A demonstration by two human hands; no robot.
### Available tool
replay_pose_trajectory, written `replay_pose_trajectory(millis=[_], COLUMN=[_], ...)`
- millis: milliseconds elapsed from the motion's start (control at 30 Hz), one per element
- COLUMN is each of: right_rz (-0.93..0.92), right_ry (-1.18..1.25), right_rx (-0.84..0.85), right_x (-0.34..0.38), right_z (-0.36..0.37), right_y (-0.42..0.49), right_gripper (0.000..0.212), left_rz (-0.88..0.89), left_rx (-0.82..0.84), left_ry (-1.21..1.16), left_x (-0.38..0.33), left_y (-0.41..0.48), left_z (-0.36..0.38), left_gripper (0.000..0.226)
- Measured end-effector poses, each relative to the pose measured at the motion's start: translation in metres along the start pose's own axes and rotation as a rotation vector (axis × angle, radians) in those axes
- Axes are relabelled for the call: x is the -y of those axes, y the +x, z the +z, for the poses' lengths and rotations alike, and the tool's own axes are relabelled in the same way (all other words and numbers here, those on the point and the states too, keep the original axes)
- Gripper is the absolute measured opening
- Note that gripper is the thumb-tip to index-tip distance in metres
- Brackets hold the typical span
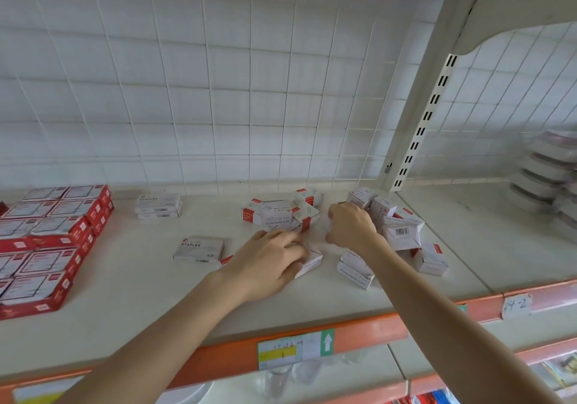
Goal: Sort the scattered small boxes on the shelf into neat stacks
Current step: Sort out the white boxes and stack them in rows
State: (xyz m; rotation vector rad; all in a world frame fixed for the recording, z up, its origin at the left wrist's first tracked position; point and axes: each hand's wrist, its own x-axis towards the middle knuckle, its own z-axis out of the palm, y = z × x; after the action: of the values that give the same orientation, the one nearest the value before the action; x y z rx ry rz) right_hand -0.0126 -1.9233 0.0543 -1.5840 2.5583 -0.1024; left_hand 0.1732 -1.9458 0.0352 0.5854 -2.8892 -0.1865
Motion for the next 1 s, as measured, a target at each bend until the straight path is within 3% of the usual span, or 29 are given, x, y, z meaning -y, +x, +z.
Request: replay_pose_trajectory(millis=[67,200,300,433,533,733,900,1000], right_rz=[0.011,0.041,0.046,0.042,-0.007,-0.036,-0.01,-0.048], right_ry=[-0.002,0.029,0.193,0.424,0.616,0.952,1.221,1.311], right_rx=[0.02,0.014,-0.04,-0.096,-0.09,0.002,0.084,0.142], right_x=[-0.002,-0.009,-0.017,-0.025,-0.026,-0.015,0.009,0.025], right_z=[-0.002,-0.007,-0.009,-0.02,-0.025,-0.023,-0.012,-0.008], right_y=[-0.006,-0.014,-0.017,-0.023,-0.031,-0.042,-0.047,-0.05], right_gripper=[0.03,0.012,0.017,0.017,0.027,0.021,0.044,0.048], left_rz=[-0.01,-0.002,-0.05,-0.11,-0.241,-0.328,-0.359,-0.423], left_rx=[-0.006,-0.085,-0.113,-0.194,-0.236,-0.329,-0.371,-0.438], left_ry=[-0.021,-0.034,-0.042,-0.102,-0.294,-0.385,-0.615,-0.67], left_x=[0.0,-0.001,0.0,-0.004,-0.006,-0.011,-0.026,-0.032], left_y=[0.0,0.002,0.005,0.007,0.011,0.016,0.017,0.017], left_z=[-0.001,-0.001,0.001,0.001,-0.003,-0.008,-0.009,-0.006], left_gripper=[0.04,0.056,0.062,0.042,0.031,0.051,0.063,0.069])
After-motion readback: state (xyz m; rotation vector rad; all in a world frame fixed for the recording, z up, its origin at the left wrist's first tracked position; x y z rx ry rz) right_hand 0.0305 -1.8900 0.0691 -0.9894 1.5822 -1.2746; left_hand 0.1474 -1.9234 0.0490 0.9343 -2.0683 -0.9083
